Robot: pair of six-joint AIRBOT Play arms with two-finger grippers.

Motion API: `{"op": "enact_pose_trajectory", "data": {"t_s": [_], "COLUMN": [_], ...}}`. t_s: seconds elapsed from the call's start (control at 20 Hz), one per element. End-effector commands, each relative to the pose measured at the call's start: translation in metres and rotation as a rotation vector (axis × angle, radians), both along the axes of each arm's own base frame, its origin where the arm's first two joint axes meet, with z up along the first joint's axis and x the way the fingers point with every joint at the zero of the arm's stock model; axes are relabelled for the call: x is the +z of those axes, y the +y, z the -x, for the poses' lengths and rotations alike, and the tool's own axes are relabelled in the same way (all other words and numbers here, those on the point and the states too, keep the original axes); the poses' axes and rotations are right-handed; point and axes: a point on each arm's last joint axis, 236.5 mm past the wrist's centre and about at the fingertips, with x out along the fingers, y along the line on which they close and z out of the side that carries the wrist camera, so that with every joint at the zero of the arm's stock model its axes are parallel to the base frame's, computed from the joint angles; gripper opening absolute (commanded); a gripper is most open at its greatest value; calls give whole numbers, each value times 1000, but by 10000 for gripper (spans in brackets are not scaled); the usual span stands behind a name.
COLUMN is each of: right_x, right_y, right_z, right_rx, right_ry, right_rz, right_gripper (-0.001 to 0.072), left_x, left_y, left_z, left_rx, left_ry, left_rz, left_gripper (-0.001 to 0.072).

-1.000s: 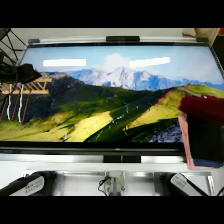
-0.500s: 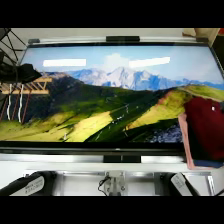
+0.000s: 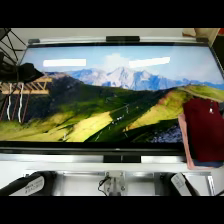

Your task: Fold the shirts.

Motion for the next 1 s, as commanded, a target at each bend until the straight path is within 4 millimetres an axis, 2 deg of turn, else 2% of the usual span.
{"op": "enact_pose_trajectory", "data": {"t_s": [0.0,0.05,0.1,0.15,0.2,0.25,0.3,0.35,0.45,0.55,0.65,0.95], "right_x": [130,167,183,177,155,121,90,60,12,-19,-33,-34], "right_y": [7,34,69,115,156,191,218,246,286,305,314,318], "right_z": [-124,-163,-191,-213,-224,-228,-228,-227,-216,-204,-202,-207], "right_rx": [199,295,395,521,640,684,682,729,804,841,863,867], "right_ry": [-524,-666,-737,-736,-661,-545,-449,-356,-188,-62,-12,-31], "right_rz": [228,273,280,248,210,138,57,-25,-165,-234,-248,-245], "right_gripper": [590,540,541,543,552,552,552,552,552,552,552,551], "left_x": [-10,-21,-37,-52,-66,-80,-92,-102,-112,-110,-111,-114], "left_y": [-8,-10,-5,3,6,-5,-18,-28,-39,-51,-56,-54], "left_z": [4,5,8,11,18,25,31,34,29,13,8,8], "left_rx": [-55,-63,-68,-66,-83,-135,-171,-159,-121,-96,-80,-73], "left_ry": [15,47,102,165,232,286,327,357,366,302,296,316], "left_rz": [-103,-187,-341,-504,-644,-708,-720,-711,-676,-605,-536,-508], "left_gripper": [27,26,26,27,30,179,576,709,714,713,713,713]}}
